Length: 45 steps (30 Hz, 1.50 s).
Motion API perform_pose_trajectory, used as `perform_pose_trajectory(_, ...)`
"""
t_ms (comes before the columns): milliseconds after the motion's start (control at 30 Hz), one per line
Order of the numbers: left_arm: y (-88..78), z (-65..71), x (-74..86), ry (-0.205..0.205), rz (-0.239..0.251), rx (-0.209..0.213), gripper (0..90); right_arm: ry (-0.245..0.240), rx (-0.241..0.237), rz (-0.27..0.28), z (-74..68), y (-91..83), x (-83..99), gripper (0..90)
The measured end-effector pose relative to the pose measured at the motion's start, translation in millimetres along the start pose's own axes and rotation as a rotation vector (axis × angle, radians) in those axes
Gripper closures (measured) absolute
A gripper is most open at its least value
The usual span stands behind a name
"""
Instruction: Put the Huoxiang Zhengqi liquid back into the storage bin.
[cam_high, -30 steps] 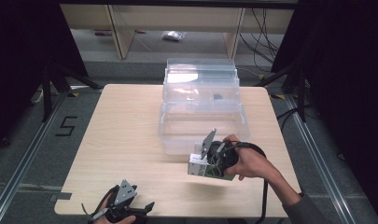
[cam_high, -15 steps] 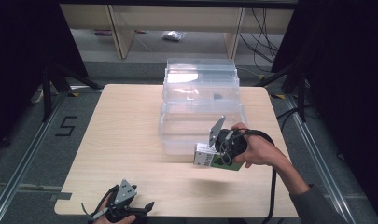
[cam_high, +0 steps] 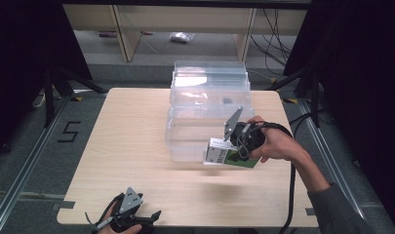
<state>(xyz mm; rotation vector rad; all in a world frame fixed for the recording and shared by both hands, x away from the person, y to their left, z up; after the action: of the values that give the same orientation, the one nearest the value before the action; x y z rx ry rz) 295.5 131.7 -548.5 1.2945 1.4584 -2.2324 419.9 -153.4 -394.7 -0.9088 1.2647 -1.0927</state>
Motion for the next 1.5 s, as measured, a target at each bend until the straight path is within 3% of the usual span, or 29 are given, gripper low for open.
perform_pose_trajectory(33, -0.2, -0.3, 0.0, 0.002, 0.0, -0.003, 15.0, 0.033, 0.004, -0.011, -0.3, -3.1, 0.9, 64.7)
perform_pose_trajectory(167, 0.0, 0.0, 0.0, -0.001, 0.002, -0.001, 15.0, 0.031, 0.006, -0.006, 5.3, -10.2, 0.3, 64.7)
perform_pose_trajectory(200, 0.0, -0.1, 0.0, -0.002, 0.002, -0.001, 15.0, -0.007, 0.016, 0.0, 10.0, -12.4, -0.5, 64.7)
perform_pose_trajectory(233, -0.1, -0.2, 0.1, -0.001, 0.0, 0.001, 15.0, 0.024, 0.014, -0.003, 10.8, -16.3, -0.6, 64.7)
perform_pose_trajectory(400, -1.0, -0.5, 0.3, 0.002, -0.01, 0.006, 15.0, 0.022, 0.026, -0.003, 20.5, -24.1, -1.4, 64.7)
perform_pose_trajectory(433, -0.3, -1.4, -0.1, 0.002, -0.001, -0.003, 15.0, 0.0, 0.024, 0.006, 27.8, -24.1, -1.7, 64.7)
perform_pose_trajectory(467, -1.1, -0.9, 0.1, 0.002, -0.005, -0.002, 15.0, 0.02, 0.023, -0.002, 28.6, -24.4, -0.9, 64.7)
perform_pose_trajectory(500, -0.5, -0.2, -0.1, -0.005, -0.001, 0.002, 15.0, 0.002, 0.025, 0.004, 32.9, -23.5, -1.1, 64.7)
perform_pose_trajectory(533, -0.3, -0.2, -0.1, -0.004, -0.001, 0.002, 15.0, 0.032, 0.022, -0.006, 33.8, -23.4, -0.1, 64.7)
perform_pose_trajectory(600, -0.2, -0.1, 0.1, -0.002, 0.001, 0.003, 15.0, 0.043, 0.026, -0.008, 36.1, -22.6, 0.7, 64.7)
perform_pose_trajectory(667, -0.5, 0.0, 0.2, 0.0, 0.0, 0.001, 15.0, 0.012, 0.025, -0.001, 46.4, -18.8, 1.7, 64.7)
perform_pose_trajectory(800, -0.2, -0.2, 0.3, -0.002, 0.0, 0.003, 15.0, 0.059, 0.028, -0.009, 56.6, -16.6, 5.5, 64.7)
perform_pose_trajectory(833, -0.2, -0.3, 0.7, 0.001, -0.005, 0.0, 15.0, 0.029, 0.037, -0.003, 61.8, -15.7, 5.5, 64.7)
perform_pose_trajectory(867, 0.0, 0.2, 0.8, -0.002, -0.003, 0.003, 15.0, 0.064, 0.041, -0.008, 62.7, -16.0, 6.6, 64.7)
perform_pose_trajectory(1100, -0.4, 0.0, 0.4, -0.006, -0.002, 0.003, 15.0, 0.077, 0.047, -0.003, 79.4, -9.8, 10.5, 64.7)
perform_pose_trajectory(1133, -0.4, 0.1, 0.5, -0.006, -0.002, 0.002, 15.0, 0.042, 0.047, 0.006, 83.5, -7.3, 10.6, 64.7)
perform_pose_trajectory(1300, 0.3, 0.1, 0.9, -0.005, 0.0, 0.006, 15.0, 0.062, 0.063, -0.029, 90.1, -2.0, 14.6, 64.7)
perform_pose_trajectory(1333, 0.3, -0.1, 0.9, -0.004, 0.0, 0.005, 15.0, 0.096, 0.045, -0.009, 87.4, -0.1, 12.6, 64.7)
perform_pose_trajectory(1367, 0.3, -0.1, 0.9, -0.004, 0.0, 0.005, 15.0, 0.065, 0.047, -0.002, 91.4, 1.5, 12.5, 64.7)
perform_pose_trajectory(1500, -0.1, -0.1, 0.6, -0.009, -0.001, 0.005, 15.0, 0.069, 0.044, -0.01, 97.9, 7.8, 15.0, 64.7)
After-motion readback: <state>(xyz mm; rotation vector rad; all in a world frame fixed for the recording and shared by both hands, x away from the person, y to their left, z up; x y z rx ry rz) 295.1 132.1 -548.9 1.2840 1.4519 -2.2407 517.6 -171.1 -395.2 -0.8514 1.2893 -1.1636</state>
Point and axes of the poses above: each handheld gripper's, and its own axes: y roughly forward along the jaws, x roughly out of its underside, z roughly to its right, the point moved 7 cm from there along y, roughly forward along the jaws, and after that the axes turned 7 degrees about -y, right-handed, at the moved point
